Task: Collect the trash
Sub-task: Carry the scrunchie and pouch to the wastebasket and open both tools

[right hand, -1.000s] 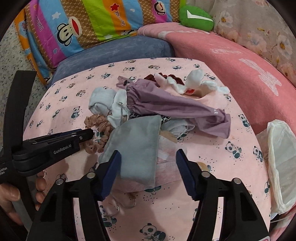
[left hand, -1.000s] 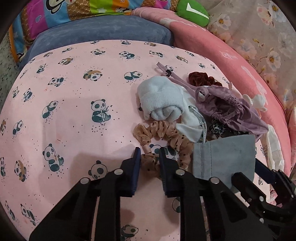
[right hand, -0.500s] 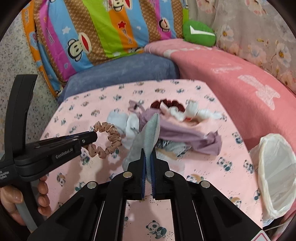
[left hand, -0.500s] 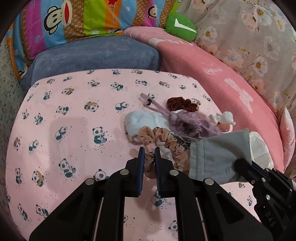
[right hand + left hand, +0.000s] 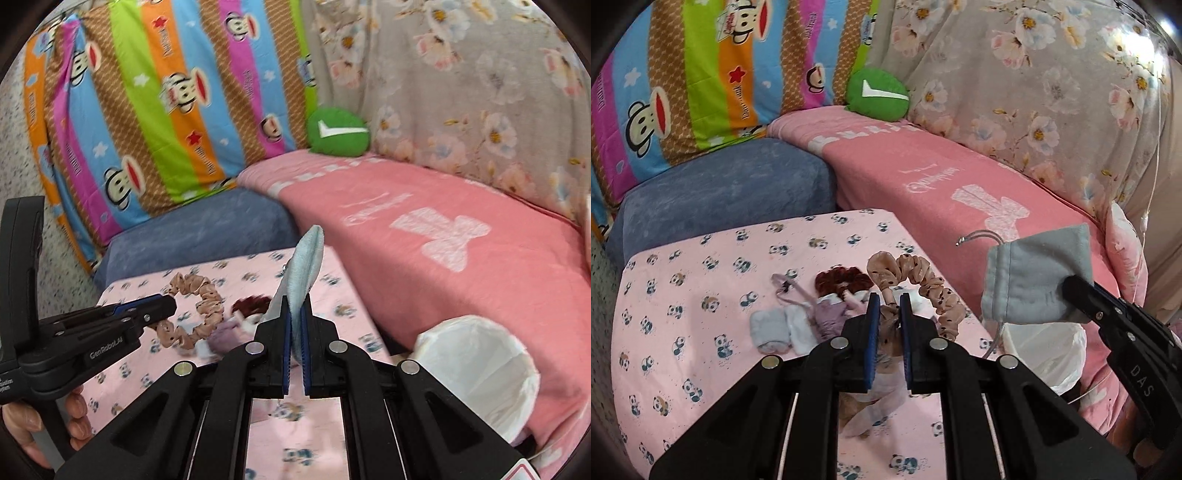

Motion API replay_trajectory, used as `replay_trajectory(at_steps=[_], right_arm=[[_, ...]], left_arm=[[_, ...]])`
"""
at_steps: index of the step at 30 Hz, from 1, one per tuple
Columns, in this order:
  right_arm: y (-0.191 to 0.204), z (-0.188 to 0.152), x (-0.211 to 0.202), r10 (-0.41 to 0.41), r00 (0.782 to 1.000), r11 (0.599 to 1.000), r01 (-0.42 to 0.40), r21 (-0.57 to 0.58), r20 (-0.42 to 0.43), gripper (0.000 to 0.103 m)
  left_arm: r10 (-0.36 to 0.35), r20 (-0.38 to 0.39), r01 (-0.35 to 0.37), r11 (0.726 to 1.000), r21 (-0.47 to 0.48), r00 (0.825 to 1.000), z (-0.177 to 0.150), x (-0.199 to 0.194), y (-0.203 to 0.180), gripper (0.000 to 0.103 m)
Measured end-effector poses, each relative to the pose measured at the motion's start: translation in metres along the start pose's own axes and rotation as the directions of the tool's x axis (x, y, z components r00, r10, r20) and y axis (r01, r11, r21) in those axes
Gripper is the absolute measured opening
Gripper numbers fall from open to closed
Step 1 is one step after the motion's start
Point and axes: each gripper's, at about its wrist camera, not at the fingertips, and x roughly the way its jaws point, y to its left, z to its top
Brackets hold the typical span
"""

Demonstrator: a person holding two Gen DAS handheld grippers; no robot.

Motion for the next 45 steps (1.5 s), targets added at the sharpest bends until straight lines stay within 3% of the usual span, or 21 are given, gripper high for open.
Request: replay_trajectory(at_steps=[8,18,36,39,40,41,43,45], right_arm=[[-0.091,0.012,-0.037,-0.141,0.988,0.987,0.137,0.079,0.055,0.006],[-0.176,-0.001,-0.051,-0.245,0.969,0.958,0.237,0.163,0.027,0.006],[-0.240,-0.036,-0.035,-0.298,0.952,0.924,0.307,0.229,-0.076,0.006],[-0.241,-0.037,-0.034,-0.296,0.952,0.924,0.306,0.229,-0.077,0.008],[-0.241,-0.037,-0.034,-0.297,0.952,0.924,0.306,0.230,-0.075,0.010],[-0.240,-0.036,-0.035,-0.300,0.951,0.922,0.308,0.232,-0.071,0.011],[-0.240,-0.036,-0.035,-0.298,0.952,0.923,0.306,0.235,-0.069,0.019],[-0.238,-0.035,-0.036,-0.305,0.950,0.922,0.310,0.233,-0.059,0.027]], left_arm=[[-0.095,-0.005,0.095,0.989,0.110,0.995,0.010,0.017,-0.081,0.011],[-0.174,-0.036,0.178,0.962,0.205,0.984,0.010,0.042,-0.158,0.011],[-0.207,-0.125,0.234,0.934,0.269,0.970,-0.009,0.084,-0.223,0.013],[-0.210,-0.138,0.240,0.935,0.262,0.968,-0.010,0.088,-0.225,0.023],[-0.216,-0.143,0.247,0.934,0.257,0.966,-0.010,0.089,-0.224,0.034],[-0.213,-0.144,0.244,0.936,0.253,0.966,-0.010,0.090,-0.224,0.054],[-0.179,-0.117,0.203,0.948,0.244,0.977,-0.010,0.087,-0.223,0.084],[-0.163,-0.085,0.179,0.955,0.237,0.983,-0.010,0.084,-0.221,0.086]])
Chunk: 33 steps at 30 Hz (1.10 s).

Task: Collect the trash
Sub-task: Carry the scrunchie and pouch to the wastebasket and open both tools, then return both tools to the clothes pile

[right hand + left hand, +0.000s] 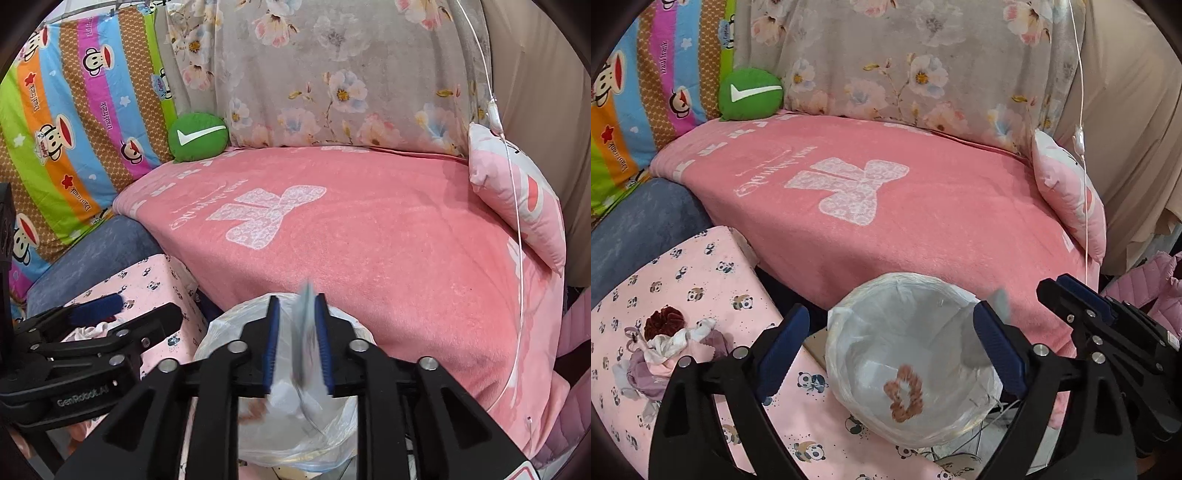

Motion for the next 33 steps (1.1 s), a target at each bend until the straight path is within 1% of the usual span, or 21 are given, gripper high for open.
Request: replay_trajectory(at_steps=[3,6,10,15,17,22,26,31,33], right_arm=[[0.003,0.000,-0.004,0.003,1.000,1.000,-0.003,0.000,0.008,0.032],[0.006,0.002,-0.007,0.010,1.000,1.000,-0.009,-0.007,0.016,0.035],[0.013,0.003,-0.012,0.021,1.000,1.000,-0.020,-0.015,0.023,0.036],[0.024,0.001,-0.019,0.037,0.999,0.999,-0.036,-0.030,0.031,0.040],[0.030,-0.001,-0.021,0.043,0.999,0.998,-0.042,-0.039,0.032,0.041],[0.050,-0.007,-0.023,0.077,0.997,0.995,-0.076,-0.060,0.022,0.042],[0.073,-0.015,-0.023,0.110,0.994,0.990,-0.109,-0.086,0.005,0.043],[0.105,-0.028,-0.022,0.155,0.988,0.981,-0.156,-0.117,-0.024,0.044],[0.121,-0.035,-0.021,0.174,0.984,0.976,-0.177,-0.127,-0.037,0.047]], left_arm=[[0.015,-0.002,-0.015,1.000,0.008,1.000,0.000,-0.001,0.002,0.086],[0.025,0.008,-0.025,1.000,0.008,1.000,0.000,-0.004,0.004,0.086],[0.034,0.023,-0.034,0.999,0.001,0.999,0.000,-0.010,0.008,0.086],[0.053,0.041,-0.052,0.998,-0.020,0.998,-0.004,-0.022,0.020,0.086],[0.061,0.038,-0.060,0.998,-0.028,0.997,-0.006,-0.025,0.026,0.086],[0.097,0.026,-0.095,0.993,-0.075,0.995,-0.019,-0.035,0.052,0.086],[0.142,0.016,-0.139,0.984,-0.115,0.990,-0.032,-0.044,0.077,0.086],[0.209,-0.002,-0.207,0.966,-0.153,0.978,-0.051,-0.056,0.111,0.086],[0.232,-0.014,-0.231,0.957,-0.175,0.973,-0.059,-0.060,0.126,0.086]])
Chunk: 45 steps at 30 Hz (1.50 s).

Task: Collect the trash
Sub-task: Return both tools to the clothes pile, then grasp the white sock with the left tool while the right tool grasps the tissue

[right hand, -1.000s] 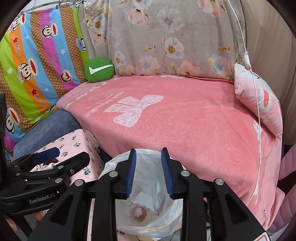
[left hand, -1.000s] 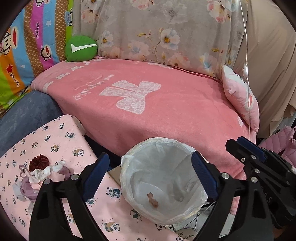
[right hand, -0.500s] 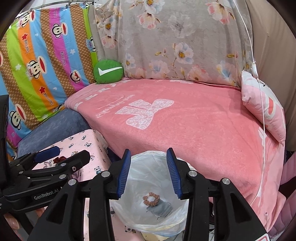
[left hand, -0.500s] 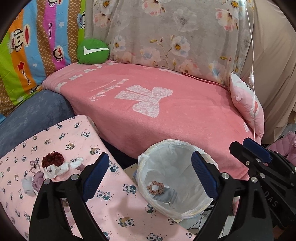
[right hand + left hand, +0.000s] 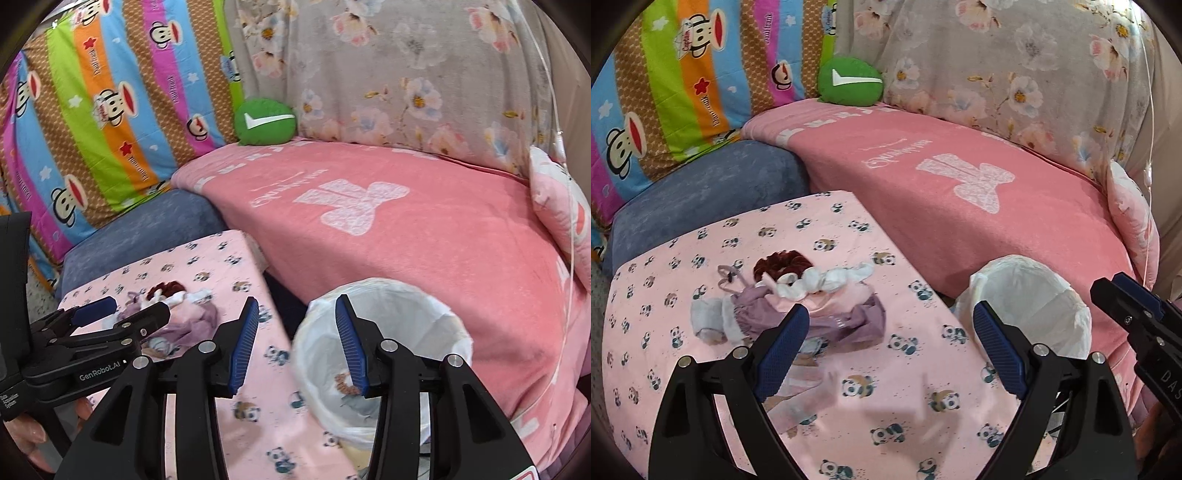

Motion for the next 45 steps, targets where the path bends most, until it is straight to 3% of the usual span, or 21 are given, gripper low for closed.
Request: replay_trajectory(at_steps=[15,26,33,39,45], right_arm=[[0.107,-0.040,0.044,0.121,0.984,0.989,-0.131,-0.068,-0.133,0.049],[0.153,-0.077,0.098,0.214,0.934,0.973,-0.230,-0.025,-0.288,0.048],[0.163,-0.092,0.133,0.221,0.906,0.972,-0.233,0.009,-0.361,0.048],[0.168,-0.098,0.149,0.229,0.889,0.970,-0.244,0.013,-0.396,0.043],[0.172,-0.102,0.158,0.244,0.873,0.965,-0.260,0.020,-0.422,0.028]], left_arm=[[0.160,-0.059,-0.168,0.972,-0.165,0.985,-0.030,-0.001,0.125,0.086],[0.209,-0.118,-0.234,0.932,-0.278,0.971,-0.048,0.011,0.196,0.086],[0.181,-0.140,-0.217,0.925,-0.312,0.974,-0.048,0.028,0.222,0.086],[0.137,-0.159,-0.186,0.918,-0.350,0.978,-0.041,0.052,0.238,0.085],[0.070,-0.197,-0.138,0.924,-0.356,0.978,-0.039,0.076,0.238,0.070]])
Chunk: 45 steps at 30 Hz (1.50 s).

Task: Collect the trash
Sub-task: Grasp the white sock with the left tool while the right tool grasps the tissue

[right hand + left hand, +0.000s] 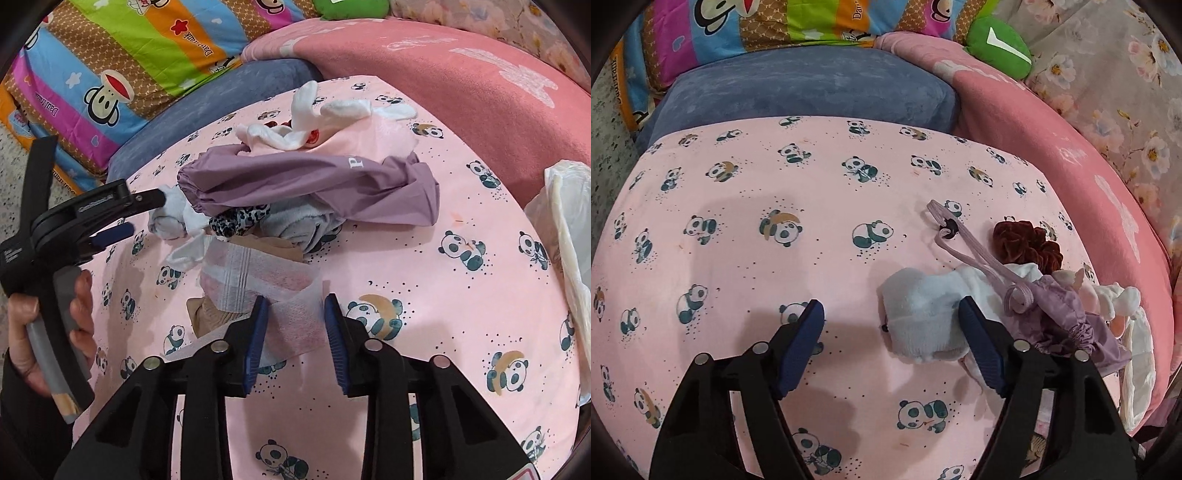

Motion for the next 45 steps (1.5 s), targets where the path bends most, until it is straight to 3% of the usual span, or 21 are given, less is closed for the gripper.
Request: replay_trajectory(at_steps=[3,6,13,22,31,45], right_arm=[[0.002,0.000,0.000,0.010,1.000,1.000,-0.010,-0.008,-0.003,0.017],[0.006,0.000,-0.004,0.010,1.000,1.000,-0.009,-0.020,0.008,0.011],[0.014,0.004,-0.033,0.026,0.996,0.999,-0.023,-0.042,0.080,0.008],[0.013,0.021,-0.088,0.045,0.976,0.998,-0.037,-0.044,0.212,0.007],[-0.005,0.045,-0.147,0.023,0.935,1.000,-0.020,-0.012,0.355,0.007],[-0.073,0.058,-0.221,-0.075,0.865,0.995,0.030,0.099,0.495,0.007]], left_arm=[[-0.038,-0.009,0.038,0.999,0.004,0.999,0.001,0.001,-0.003,0.056],[-0.069,-0.012,0.070,0.997,0.023,0.998,0.001,-0.002,-0.008,0.035],[-0.064,0.001,0.064,0.997,0.054,0.998,-0.002,-0.018,-0.020,0.020],[-0.099,0.045,0.095,0.992,0.081,0.994,-0.005,-0.052,-0.046,0.019],[-0.163,0.091,0.147,0.976,0.162,0.982,-0.012,-0.090,-0.090,0.019],[-0.262,0.119,0.209,0.918,0.337,0.958,-0.027,-0.124,-0.183,0.019]])
